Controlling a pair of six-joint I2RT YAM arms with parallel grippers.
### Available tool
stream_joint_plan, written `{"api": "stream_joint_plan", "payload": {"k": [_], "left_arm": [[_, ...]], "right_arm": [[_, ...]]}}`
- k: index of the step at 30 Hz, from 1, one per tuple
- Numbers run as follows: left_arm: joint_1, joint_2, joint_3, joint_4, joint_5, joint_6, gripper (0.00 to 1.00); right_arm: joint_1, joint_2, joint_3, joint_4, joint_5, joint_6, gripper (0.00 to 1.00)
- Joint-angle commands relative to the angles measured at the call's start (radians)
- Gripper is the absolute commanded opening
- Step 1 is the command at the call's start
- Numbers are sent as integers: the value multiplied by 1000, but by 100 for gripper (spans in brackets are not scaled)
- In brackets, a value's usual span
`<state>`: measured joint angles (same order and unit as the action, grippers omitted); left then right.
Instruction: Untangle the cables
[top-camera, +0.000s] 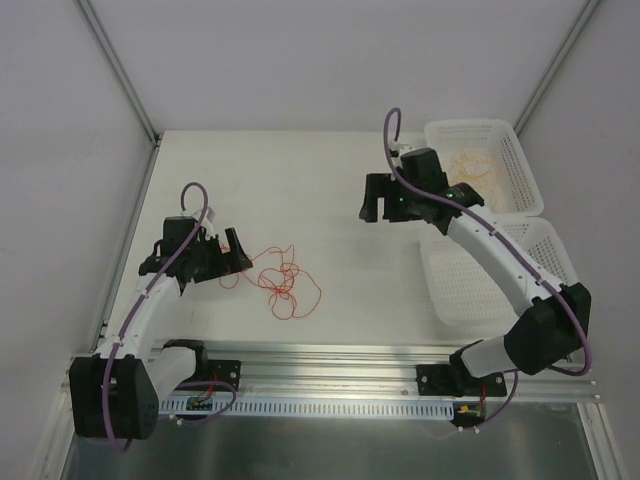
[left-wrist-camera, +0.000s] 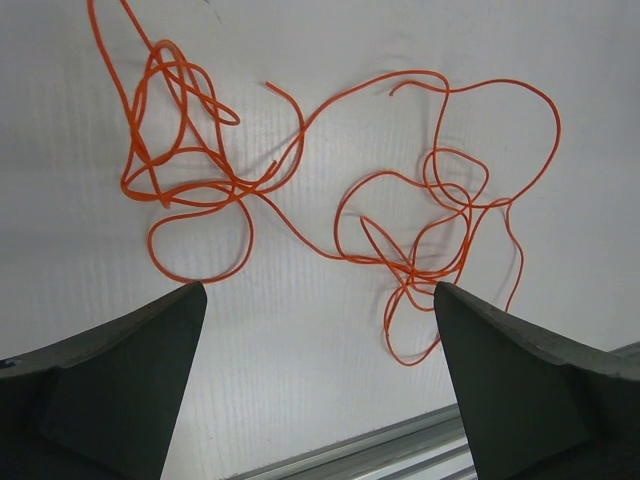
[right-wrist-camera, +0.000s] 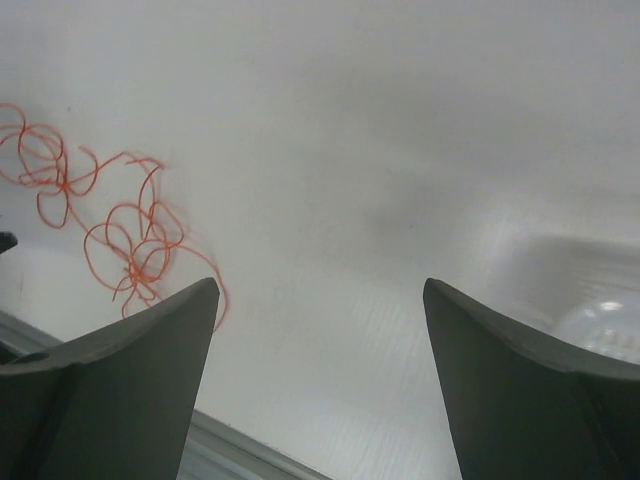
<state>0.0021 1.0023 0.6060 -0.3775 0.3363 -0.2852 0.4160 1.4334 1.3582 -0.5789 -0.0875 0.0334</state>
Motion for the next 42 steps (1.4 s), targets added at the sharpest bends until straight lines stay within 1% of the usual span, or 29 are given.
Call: {"api": "stream_joint_plan", "payload": {"k": [1, 3, 5, 6, 8, 11, 12, 15, 16, 17, 18, 21, 24, 26, 30, 31, 35, 39, 40, 42], "left_arm": [[-31, 12, 6, 22, 24, -40, 99], [-39, 18, 9, 20, 23, -55, 99], [-47, 22, 8, 20, 14, -81, 99], [-60, 25, 5, 20, 7, -91, 99], [-76, 36, -3, 20, -19, -121, 96], [-126, 65, -8, 20, -34, -158, 93], [-169, 76, -8, 20, -42, -176, 92], [-243, 113, 8, 20, -81, -203, 90], [-282, 136, 17, 23, -91, -213, 90], [-298, 147, 20, 22, -100, -221, 90], [-309, 157, 23, 22, -106, -227, 89], [-330, 193, 29, 25, -141, -259, 85], [-335, 219, 34, 23, -167, -278, 80], [-335, 236, 37, 23, -184, -287, 77], [-337, 255, 44, 26, -195, -293, 73], [-337, 260, 47, 26, -198, -296, 73], [-337, 269, 48, 29, -206, -302, 71], [-337, 275, 49, 31, -215, -304, 71], [-337, 279, 52, 32, -218, -304, 70], [-337, 285, 52, 34, -226, -307, 71]], "right_arm": [[122, -25, -63, 88, -9, 80, 88], [196, 5, -103, 126, -20, 102, 87], [243, 33, -128, 157, -32, 125, 86], [289, 62, -139, 172, -31, 131, 85], [328, 99, -163, 214, -31, 152, 83], [389, 166, -174, 266, -28, 167, 81], [412, 197, -176, 290, -34, 172, 78], [447, 237, -176, 339, -32, 175, 73], [454, 264, -176, 349, -31, 166, 71], [458, 278, -177, 359, -31, 157, 69], [467, 289, -176, 379, -34, 136, 64], [483, 334, -191, 433, -64, 82, 58], [494, 364, -200, 481, -64, 33, 54], [494, 383, -200, 501, -57, 4, 54], [494, 435, -168, 516, -41, -27, 55], [494, 446, -142, 513, -44, -56, 56], [494, 499, -94, 498, -44, -76, 57], [498, 533, -70, 493, -89, -86, 55], [500, 533, -70, 493, -96, -89, 54], [503, 524, -82, 482, -116, -101, 41]]}}
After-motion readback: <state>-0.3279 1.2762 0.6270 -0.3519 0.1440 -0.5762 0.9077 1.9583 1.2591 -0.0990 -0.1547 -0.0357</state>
